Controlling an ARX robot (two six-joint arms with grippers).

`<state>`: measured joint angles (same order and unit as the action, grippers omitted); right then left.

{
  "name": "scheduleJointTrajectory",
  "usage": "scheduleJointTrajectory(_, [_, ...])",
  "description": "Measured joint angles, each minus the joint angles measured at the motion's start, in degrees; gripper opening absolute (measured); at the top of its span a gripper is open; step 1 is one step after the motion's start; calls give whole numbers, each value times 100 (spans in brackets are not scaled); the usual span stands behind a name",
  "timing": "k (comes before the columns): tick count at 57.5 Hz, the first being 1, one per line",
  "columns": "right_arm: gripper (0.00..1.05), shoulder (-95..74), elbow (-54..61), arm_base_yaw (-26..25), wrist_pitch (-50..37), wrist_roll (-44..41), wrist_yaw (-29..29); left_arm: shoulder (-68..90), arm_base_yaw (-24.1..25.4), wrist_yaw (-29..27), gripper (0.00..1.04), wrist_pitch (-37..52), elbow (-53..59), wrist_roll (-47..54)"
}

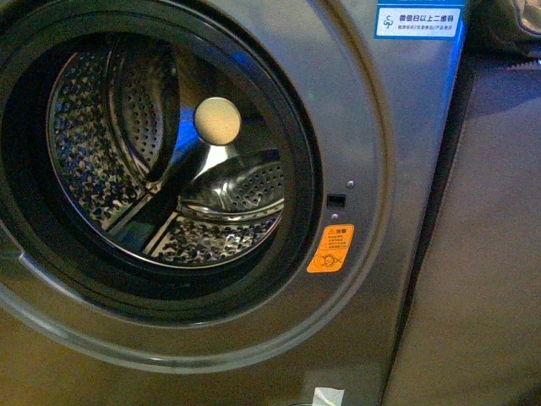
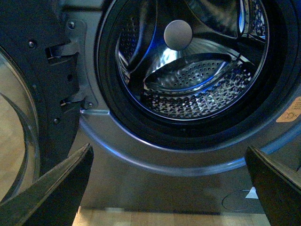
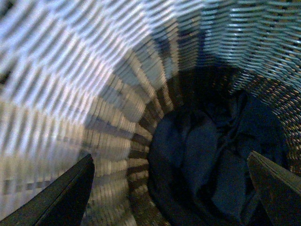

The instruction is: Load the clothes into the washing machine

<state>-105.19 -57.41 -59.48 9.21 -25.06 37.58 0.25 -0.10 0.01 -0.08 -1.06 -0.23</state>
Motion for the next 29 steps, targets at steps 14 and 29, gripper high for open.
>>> scheduleJointTrajectory(14, [97,-1893,-780,-35,-170,-579,-964,0,0,0,98,0,0,0])
scheduleJointTrajectory(29, [97,-3888,-1727,70,-511,-568,-1593,0,0,0,98,0,0,0])
